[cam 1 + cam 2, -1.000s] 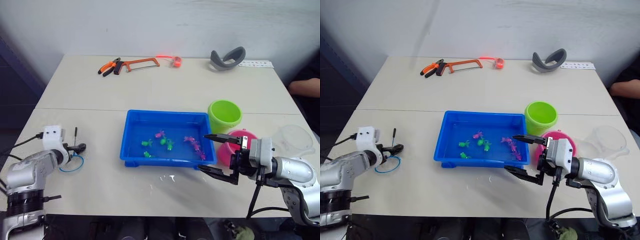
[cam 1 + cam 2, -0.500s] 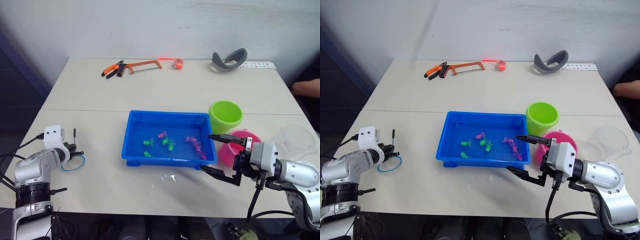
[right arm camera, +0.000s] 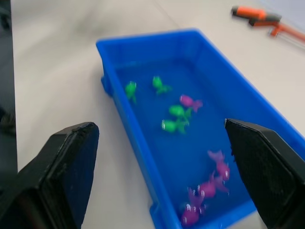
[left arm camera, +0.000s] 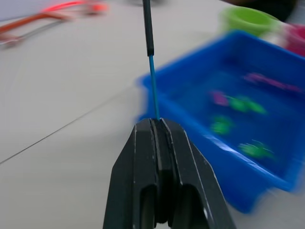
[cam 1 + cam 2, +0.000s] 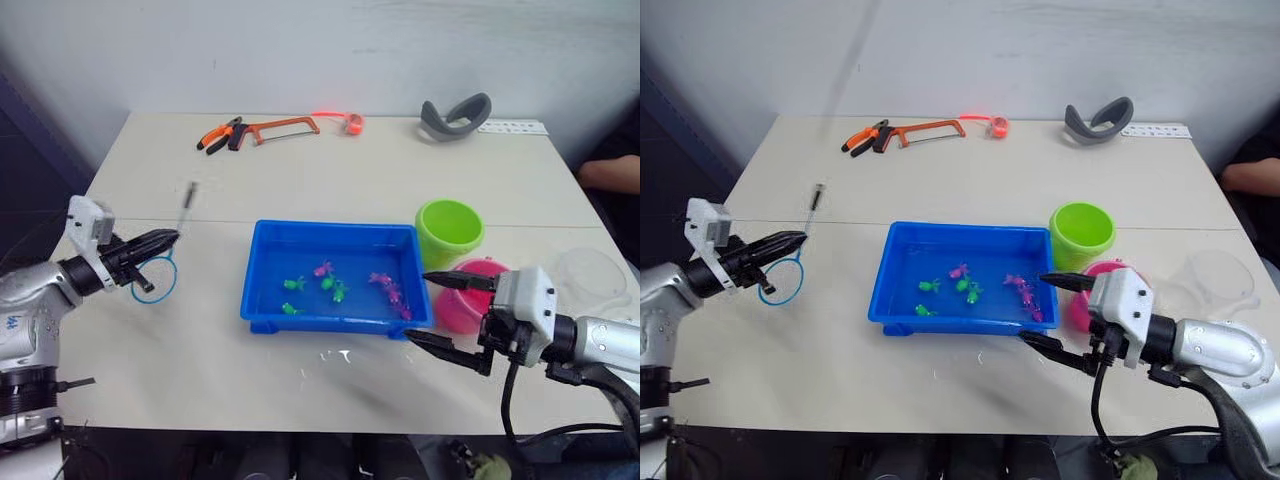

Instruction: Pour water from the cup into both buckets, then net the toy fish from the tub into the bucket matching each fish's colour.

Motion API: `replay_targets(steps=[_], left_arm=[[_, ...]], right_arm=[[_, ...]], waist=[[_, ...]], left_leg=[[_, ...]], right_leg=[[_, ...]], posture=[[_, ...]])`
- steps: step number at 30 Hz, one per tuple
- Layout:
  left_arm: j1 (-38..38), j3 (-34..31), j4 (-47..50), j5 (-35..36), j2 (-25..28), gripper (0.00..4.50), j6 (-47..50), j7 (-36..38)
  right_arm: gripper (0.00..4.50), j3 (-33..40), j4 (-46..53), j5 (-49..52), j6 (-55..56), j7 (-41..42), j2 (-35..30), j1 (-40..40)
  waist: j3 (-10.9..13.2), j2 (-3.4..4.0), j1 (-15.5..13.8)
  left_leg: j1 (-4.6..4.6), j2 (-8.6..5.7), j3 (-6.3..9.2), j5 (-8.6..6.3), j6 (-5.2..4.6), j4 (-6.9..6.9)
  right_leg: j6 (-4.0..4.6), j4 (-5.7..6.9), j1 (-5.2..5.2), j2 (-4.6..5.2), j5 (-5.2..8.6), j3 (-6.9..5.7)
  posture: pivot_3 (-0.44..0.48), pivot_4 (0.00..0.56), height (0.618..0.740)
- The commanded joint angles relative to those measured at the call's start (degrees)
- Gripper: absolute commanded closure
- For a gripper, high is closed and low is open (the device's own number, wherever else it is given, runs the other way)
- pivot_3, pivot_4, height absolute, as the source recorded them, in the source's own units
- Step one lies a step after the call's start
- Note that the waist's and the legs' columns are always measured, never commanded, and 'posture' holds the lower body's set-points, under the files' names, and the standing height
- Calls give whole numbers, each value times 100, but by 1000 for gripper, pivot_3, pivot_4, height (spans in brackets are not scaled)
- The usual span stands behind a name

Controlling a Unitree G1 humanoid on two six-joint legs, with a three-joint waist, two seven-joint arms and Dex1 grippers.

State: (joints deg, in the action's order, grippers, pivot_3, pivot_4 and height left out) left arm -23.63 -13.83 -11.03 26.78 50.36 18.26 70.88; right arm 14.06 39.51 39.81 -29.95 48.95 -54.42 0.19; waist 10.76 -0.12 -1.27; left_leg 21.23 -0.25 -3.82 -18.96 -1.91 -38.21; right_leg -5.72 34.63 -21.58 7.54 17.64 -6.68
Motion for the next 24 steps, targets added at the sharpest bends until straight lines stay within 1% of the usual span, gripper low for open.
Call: replay_targets(steps=[1,3,5,6,9,11,16,17,19,24], left_arm=[[-541,947,390,-37,274,4491,-265,1558],[-1045,1500,574,-256,192,4491,-320,1843],[-1628,2056,486,-870,-105,4491,-733,1630],[-1860,2281,474,-1032,-269,4491,-772,1565],[-2242,2702,536,-1234,-644,4491,-763,1555],[-2369,2939,528,-1439,-814,4491,-982,1603],[-2689,3135,483,-1539,-1375,4491,-834,1291],[-2724,3144,486,-1567,-1436,4491,-846,1250],[-2779,3170,497,-1611,-1527,4491,-835,1175],[-2851,3201,595,-1726,-1716,4491,-673,906]], right_arm=[[0,0,190,474,-430,-25,-242,-681],[0,-219,139,460,-521,150,-363,-1025],[0,-505,66,413,-565,205,-325,-1403],[0,-635,29,416,-641,171,-279,-1576],[0,-1015,-23,256,-758,136,-222,-1900],[0,-1259,-25,185,-861,44,-131,-2086],[0,-1825,12,-48,-1140,-216,163,-2334],[0,-1897,10,-97,-1171,-254,194,-2342],[0,-2032,-11,-207,-1215,-304,267,-2372],[0,-2225,-131,-332,-1490,-530,570,-2551]], waist=[[9,16,0],[11,16,-20],[12,15,-31],[13,13,-28],[14,10,-15],[17,6,34],[25,-4,0],[27,-3,-7],[27,-2,-8],[27,-3,-12]], left_leg=[[2,0,0,0,0,2],[2,0,1,0,-3,2],[10,0,6,1,-5,3],[12,-3,6,3,-11,0],[30,-13,-5,4,-32,-10],[32,-13,-16,1,-39,-9],[42,-8,-5,1,-42,-40],[45,-7,-1,1,-42,-45],[84,-6,31,-1,-45,-93],[91,-10,41,1,-48,-100]], right_leg=[[0,-1,-1,0,0,1],[1,2,-2,0,0,1],[2,7,-3,-3,0,-8],[0,21,1,-7,0,-14],[-13,21,-6,-30,-6,-25],[-18,16,-9,-37,-7,-39],[-20,28,-10,-36,-7,-68],[-20,30,-10,-35,-7,-69],[-21,41,-16,-29,-8,-62],[-25,44,-15,-24,-10,-65]], posture=[[0,150,740],[0,150,740],[0,150,740],[0,150,740],[0,150,740],[0,150,740],[0,150,740],[0,150,740],[0,150,740],[0,150,740]])
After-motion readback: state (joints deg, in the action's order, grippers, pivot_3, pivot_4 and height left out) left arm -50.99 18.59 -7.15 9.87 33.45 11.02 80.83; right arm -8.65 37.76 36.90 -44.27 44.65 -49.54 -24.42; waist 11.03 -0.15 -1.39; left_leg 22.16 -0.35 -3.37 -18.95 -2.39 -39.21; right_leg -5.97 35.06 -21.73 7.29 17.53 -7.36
